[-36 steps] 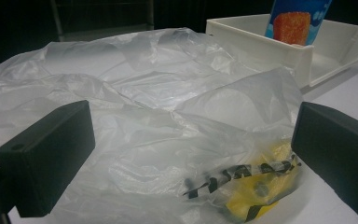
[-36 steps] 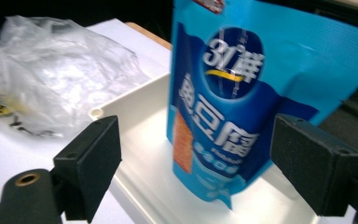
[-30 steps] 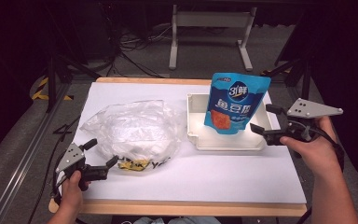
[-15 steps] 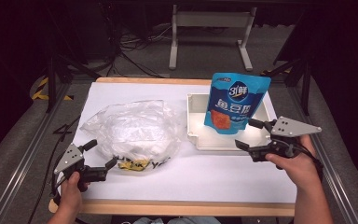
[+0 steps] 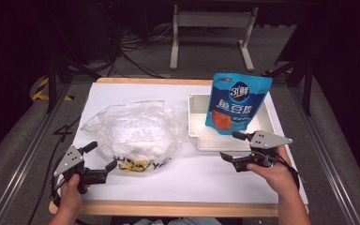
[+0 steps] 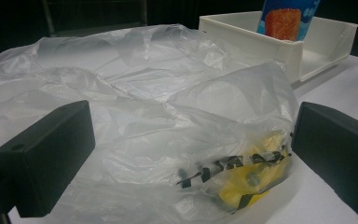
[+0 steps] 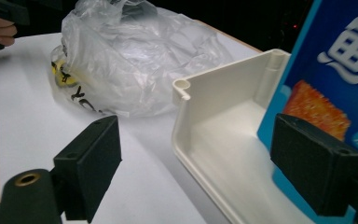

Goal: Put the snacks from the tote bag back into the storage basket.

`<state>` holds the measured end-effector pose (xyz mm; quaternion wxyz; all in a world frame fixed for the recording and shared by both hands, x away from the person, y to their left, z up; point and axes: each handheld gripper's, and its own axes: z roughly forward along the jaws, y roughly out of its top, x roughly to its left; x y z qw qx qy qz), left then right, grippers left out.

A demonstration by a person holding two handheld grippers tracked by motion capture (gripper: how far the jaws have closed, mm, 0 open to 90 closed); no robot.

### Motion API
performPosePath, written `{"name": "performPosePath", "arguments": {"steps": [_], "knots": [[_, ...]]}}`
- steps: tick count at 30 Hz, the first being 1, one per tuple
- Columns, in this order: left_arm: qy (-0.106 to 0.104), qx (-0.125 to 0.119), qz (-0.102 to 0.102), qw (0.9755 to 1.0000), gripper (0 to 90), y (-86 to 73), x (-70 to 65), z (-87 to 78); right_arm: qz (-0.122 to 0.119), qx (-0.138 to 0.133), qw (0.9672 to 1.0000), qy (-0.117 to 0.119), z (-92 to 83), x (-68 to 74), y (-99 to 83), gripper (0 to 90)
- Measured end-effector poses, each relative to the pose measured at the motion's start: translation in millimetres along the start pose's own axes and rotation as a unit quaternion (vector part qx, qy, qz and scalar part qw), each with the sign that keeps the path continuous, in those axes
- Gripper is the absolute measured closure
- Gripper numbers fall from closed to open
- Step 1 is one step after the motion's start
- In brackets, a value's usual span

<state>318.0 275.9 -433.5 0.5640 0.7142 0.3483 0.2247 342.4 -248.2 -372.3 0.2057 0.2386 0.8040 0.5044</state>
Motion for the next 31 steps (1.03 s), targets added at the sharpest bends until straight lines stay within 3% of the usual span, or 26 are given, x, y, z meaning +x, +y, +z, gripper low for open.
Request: {"name": "performPosePath", "arguments": {"steps": [7,14,31], "knots": [[-0.009,-0.006,0.0,0.9999,0.2,-1.2,-0.5,0.5,-0.001,0.011,0.9999,0.011,16.3,2.5,-19.0,17.8],[-0.017,-0.005,0.019,0.9997,0.2,-5.2,-3.1,5.4,0.033,-0.008,0.9994,-0.003,35.5,-1.1,-47.6,19.2],[-0.014,0.002,0.001,0.9999,0.2,-11.7,-0.2,10.3,0.033,-0.025,0.9987,-0.03,42.3,1.4,-58.0,18.7]]}}
